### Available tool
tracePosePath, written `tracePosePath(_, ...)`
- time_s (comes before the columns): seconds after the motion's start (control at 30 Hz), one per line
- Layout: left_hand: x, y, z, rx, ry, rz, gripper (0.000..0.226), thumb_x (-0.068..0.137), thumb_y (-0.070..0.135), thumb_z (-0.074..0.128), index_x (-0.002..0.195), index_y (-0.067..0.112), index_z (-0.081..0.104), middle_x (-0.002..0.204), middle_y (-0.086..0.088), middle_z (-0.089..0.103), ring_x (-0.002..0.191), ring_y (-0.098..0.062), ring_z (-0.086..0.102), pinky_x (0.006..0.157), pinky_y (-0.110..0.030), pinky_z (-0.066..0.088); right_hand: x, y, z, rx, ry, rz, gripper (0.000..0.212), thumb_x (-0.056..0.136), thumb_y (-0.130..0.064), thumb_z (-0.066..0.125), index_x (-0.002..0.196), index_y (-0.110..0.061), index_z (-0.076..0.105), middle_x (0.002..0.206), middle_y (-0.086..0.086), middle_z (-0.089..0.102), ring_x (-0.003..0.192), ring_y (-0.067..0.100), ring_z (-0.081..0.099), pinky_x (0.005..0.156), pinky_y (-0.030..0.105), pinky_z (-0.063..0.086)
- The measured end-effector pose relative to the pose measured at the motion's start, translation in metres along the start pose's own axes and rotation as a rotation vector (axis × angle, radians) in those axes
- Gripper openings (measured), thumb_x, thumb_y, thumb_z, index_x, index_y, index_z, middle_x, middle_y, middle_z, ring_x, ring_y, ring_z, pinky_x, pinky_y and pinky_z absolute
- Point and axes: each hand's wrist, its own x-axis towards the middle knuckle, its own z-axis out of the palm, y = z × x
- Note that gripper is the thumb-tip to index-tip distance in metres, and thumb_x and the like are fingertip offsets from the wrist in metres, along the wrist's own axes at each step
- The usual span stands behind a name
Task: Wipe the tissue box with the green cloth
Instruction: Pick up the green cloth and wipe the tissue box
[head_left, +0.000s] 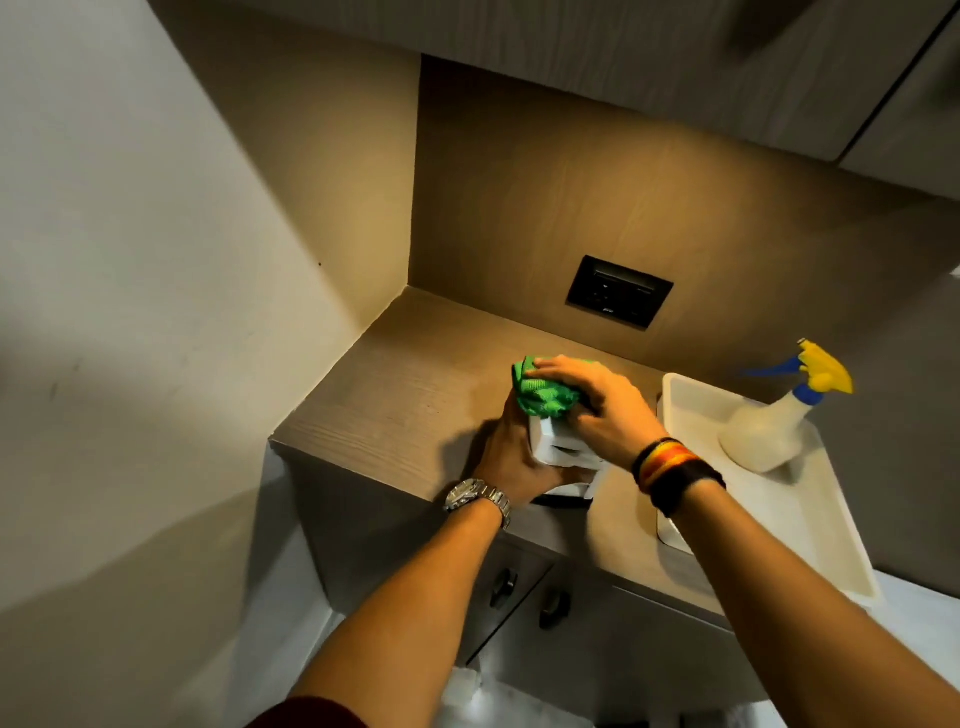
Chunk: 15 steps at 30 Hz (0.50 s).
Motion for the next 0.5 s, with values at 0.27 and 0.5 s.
tracePosePath(0.27, 0.0, 0.006, -0.013, -0.025, -0.076, 0.016, 0.137, 0.053, 0.053, 0.099, 0.159, 0.028, 0.014, 0.143, 0.004, 0.057, 0.12, -0.01, 0.058, 0.089, -0.026, 0.056, -0.074, 0.006, -0.031, 0.338, -0.046, 0.136, 0.052, 0.087, 0.013, 0.05, 0.119, -0.024, 0.068, 0.128, -0.002, 0.064, 0.121, 0.012, 0.058, 0.102, 0.033, 0.051)
tracePosePath(0.5, 0.01, 0.014, -0.041, -0.017, -0.208, 0.056, 0.121, 0.058, 0.038, 0.1, 0.152, 0.041, 0.024, 0.146, 0.005, 0.052, 0.136, -0.015, 0.049, 0.107, -0.051, 0.05, -0.114, 0.029, -0.039, 0.669, 0.457, 0.307, 0.048, 0.088, 0.009, 0.046, 0.122, -0.02, 0.063, 0.112, -0.003, 0.069, 0.102, 0.008, 0.065, 0.089, 0.025, 0.052)
